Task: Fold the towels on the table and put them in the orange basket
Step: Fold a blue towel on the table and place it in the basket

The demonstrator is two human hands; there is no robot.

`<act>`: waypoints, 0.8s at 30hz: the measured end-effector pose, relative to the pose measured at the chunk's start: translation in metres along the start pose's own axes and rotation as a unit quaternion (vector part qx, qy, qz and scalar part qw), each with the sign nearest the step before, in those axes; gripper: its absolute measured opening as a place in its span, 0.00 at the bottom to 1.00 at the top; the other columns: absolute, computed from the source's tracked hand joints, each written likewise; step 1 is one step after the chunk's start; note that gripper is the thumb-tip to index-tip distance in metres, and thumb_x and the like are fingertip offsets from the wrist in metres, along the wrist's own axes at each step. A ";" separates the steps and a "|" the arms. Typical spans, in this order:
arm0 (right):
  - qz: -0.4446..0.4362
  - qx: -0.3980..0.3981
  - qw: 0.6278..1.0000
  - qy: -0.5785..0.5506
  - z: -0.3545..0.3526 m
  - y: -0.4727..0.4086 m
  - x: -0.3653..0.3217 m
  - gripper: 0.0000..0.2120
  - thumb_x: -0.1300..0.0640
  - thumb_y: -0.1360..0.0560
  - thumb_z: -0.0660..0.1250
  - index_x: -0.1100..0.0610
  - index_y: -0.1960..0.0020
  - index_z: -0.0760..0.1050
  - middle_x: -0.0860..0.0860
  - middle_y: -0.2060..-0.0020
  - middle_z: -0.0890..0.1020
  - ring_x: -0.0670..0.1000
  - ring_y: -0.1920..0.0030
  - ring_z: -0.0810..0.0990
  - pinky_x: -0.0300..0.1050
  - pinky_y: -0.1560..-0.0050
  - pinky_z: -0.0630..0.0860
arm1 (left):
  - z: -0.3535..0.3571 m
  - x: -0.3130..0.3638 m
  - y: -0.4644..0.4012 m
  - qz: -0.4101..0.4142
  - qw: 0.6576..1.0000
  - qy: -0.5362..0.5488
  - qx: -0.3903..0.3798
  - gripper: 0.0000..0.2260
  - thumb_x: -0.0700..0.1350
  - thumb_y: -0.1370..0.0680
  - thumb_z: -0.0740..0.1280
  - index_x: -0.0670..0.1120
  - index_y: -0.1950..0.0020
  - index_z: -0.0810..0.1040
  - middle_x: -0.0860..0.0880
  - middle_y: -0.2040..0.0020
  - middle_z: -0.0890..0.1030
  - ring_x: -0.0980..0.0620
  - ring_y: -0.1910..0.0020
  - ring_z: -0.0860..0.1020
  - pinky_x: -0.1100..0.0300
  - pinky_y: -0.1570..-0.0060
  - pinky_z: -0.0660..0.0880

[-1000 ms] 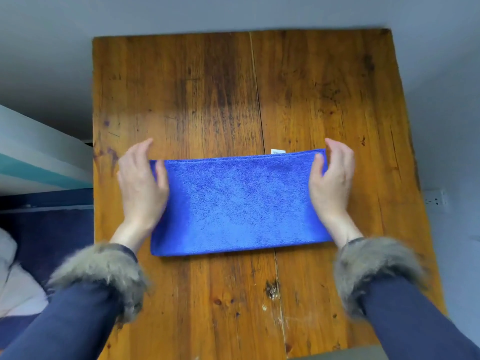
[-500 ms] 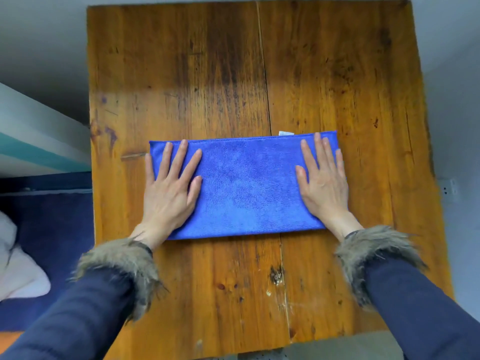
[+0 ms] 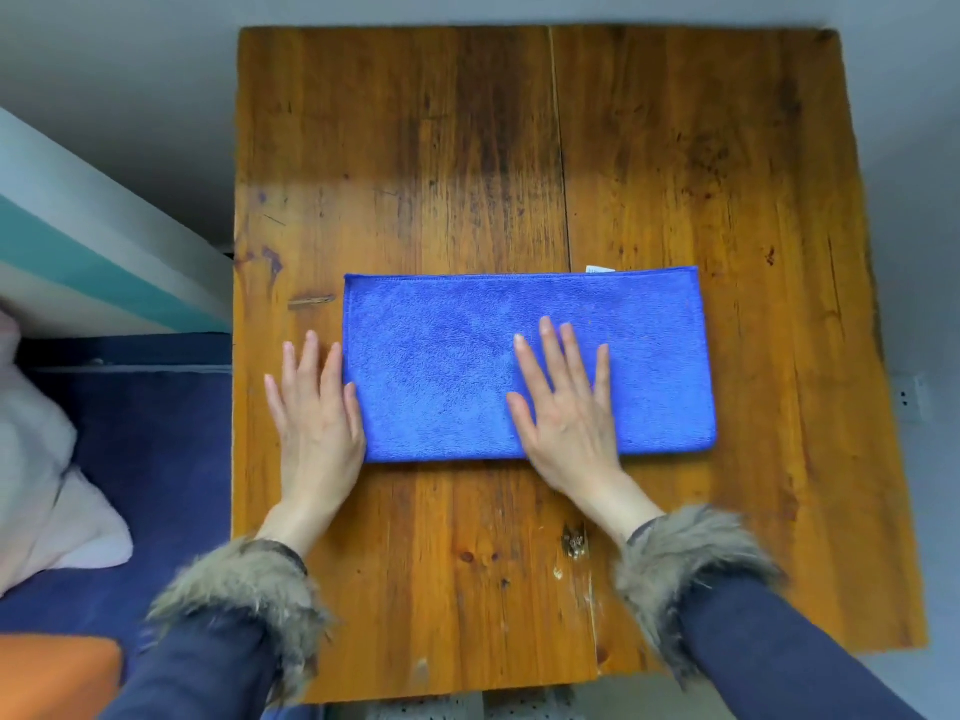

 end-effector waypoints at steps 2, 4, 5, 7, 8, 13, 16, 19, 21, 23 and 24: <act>-0.002 -0.008 1.000 0.008 0.011 -0.001 -0.016 0.26 0.46 0.24 0.54 0.53 0.27 0.62 0.55 0.26 0.62 0.55 0.26 0.56 0.63 0.29 0.48 | 0.001 0.000 0.001 0.005 1.000 -0.008 -0.004 0.18 0.41 0.19 0.56 0.39 0.30 0.65 0.39 0.27 0.61 0.41 0.25 0.54 0.45 0.28 0.46; 0.014 -0.014 1.000 0.023 0.017 -0.002 -0.021 0.27 0.45 0.24 0.53 0.53 0.27 0.62 0.55 0.26 0.62 0.55 0.26 0.56 0.63 0.29 0.48 | -0.005 0.000 -0.002 -0.020 1.000 -0.004 0.022 0.15 0.41 0.21 0.61 0.40 0.35 0.71 0.37 0.34 0.68 0.38 0.32 0.63 0.43 0.33 0.58; 0.019 -0.017 0.999 0.029 0.019 -0.002 -0.021 0.27 0.45 0.24 0.53 0.53 0.27 0.62 0.54 0.26 0.62 0.55 0.26 0.56 0.63 0.29 0.47 | -0.009 0.000 -0.004 -0.047 0.998 0.000 0.033 0.13 0.42 0.22 0.63 0.40 0.39 0.74 0.38 0.38 0.70 0.38 0.37 0.65 0.44 0.38 0.61; 0.016 -0.016 0.999 0.036 0.021 -0.001 -0.019 0.27 0.45 0.24 0.53 0.53 0.27 0.62 0.54 0.26 0.61 0.55 0.26 0.57 0.63 0.29 0.47 | -0.012 -0.001 -0.010 -0.116 0.993 0.022 0.014 0.12 0.46 0.23 0.65 0.43 0.43 0.76 0.41 0.43 0.72 0.40 0.41 0.66 0.47 0.43 0.61; 0.013 -0.013 0.999 0.039 0.020 -0.001 -0.019 0.27 0.45 0.24 0.53 0.53 0.27 0.62 0.54 0.26 0.62 0.55 0.26 0.57 0.63 0.29 0.47 | -0.012 -0.003 -0.013 -0.147 0.989 0.031 -0.004 0.12 0.47 0.24 0.65 0.44 0.43 0.76 0.42 0.44 0.72 0.41 0.41 0.65 0.49 0.44 0.60; 0.017 -0.007 0.999 0.049 0.022 -0.001 -0.020 0.27 0.45 0.24 0.53 0.53 0.27 0.62 0.54 0.26 0.62 0.54 0.26 0.55 0.62 0.29 0.47 | -0.013 -0.004 -0.026 -0.208 0.974 0.026 -0.082 0.12 0.49 0.25 0.65 0.46 0.44 0.78 0.43 0.42 0.74 0.41 0.39 0.66 0.50 0.43 0.61; 0.016 -0.010 0.999 0.050 0.022 0.000 -0.019 0.27 0.45 0.23 0.53 0.53 0.27 0.61 0.54 0.26 0.62 0.54 0.26 0.54 0.62 0.29 0.48 | -0.013 -0.001 -0.033 -0.197 0.974 0.017 -0.112 0.08 0.48 0.26 0.66 0.45 0.50 0.79 0.42 0.46 0.76 0.40 0.42 0.68 0.50 0.46 0.63; 0.015 -0.009 0.999 0.052 0.022 0.000 -0.020 0.27 0.45 0.23 0.53 0.52 0.27 0.61 0.54 0.26 0.62 0.54 0.26 0.54 0.62 0.29 0.48 | -0.018 0.001 -0.034 -0.160 0.981 0.054 -0.100 0.05 0.45 0.27 0.67 0.44 0.57 0.74 0.43 0.54 0.79 0.39 0.50 0.73 0.50 0.51 0.67; 0.016 -0.010 0.998 0.052 0.022 -0.001 -0.020 0.27 0.45 0.24 0.53 0.52 0.27 0.61 0.54 0.26 0.62 0.54 0.26 0.54 0.63 0.29 0.48 | -0.022 0.002 -0.032 -0.172 0.974 0.112 -0.094 0.04 0.42 0.28 0.67 0.43 0.57 0.73 0.45 0.59 0.79 0.42 0.56 0.75 0.53 0.55 0.69; 0.014 -0.012 0.999 0.050 0.022 -0.001 -0.020 0.26 0.45 0.23 0.52 0.52 0.27 0.61 0.54 0.26 0.62 0.55 0.26 0.55 0.63 0.29 0.49 | -0.023 -0.001 -0.030 -0.220 0.954 0.174 -0.108 0.04 0.40 0.28 0.68 0.44 0.55 0.74 0.48 0.61 0.77 0.47 0.59 0.74 0.57 0.57 0.68; 0.012 -0.013 0.999 0.050 0.021 -0.001 -0.020 0.26 0.45 0.23 0.52 0.52 0.27 0.61 0.54 0.26 0.62 0.55 0.26 0.55 0.63 0.29 0.50 | -0.023 -0.003 -0.030 -0.247 0.937 0.215 -0.119 0.04 0.39 0.27 0.68 0.44 0.56 0.74 0.49 0.62 0.77 0.48 0.59 0.75 0.57 0.57 0.70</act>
Point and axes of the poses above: each hand's wrist, its own y-axis away from the middle knuckle, its own z-axis out of the palm, x = y × z, the point moved 5 cm from there along -y, towards the middle knuckle
